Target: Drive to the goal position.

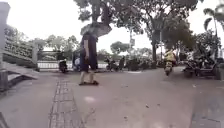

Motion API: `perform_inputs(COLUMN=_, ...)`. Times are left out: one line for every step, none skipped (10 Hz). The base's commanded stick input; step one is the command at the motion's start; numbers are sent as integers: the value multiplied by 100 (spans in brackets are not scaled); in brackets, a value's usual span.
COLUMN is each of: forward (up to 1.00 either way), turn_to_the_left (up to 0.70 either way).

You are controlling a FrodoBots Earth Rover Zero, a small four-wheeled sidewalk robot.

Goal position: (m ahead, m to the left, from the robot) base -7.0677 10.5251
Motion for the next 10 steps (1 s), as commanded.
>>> perform_inputs(forward=45, turn_to_the_left=0)
perform_inputs(forward=45, turn_to_the_left=0)
perform_inputs(forward=45, turn_to_the_left=0)
perform_inputs(forward=45, turn_to_the_left=0)
perform_inputs(forward=45, turn_to_the_left=0)
perform_inputs(forward=45, turn_to_the_left=0)
perform_inputs(forward=45, turn_to_the_left=0)
perform_inputs(forward=45, turn_to_the_left=0)
perform_inputs(forward=45, turn_to_the_left=0)
perform_inputs(forward=45, turn_to_the_left=0)
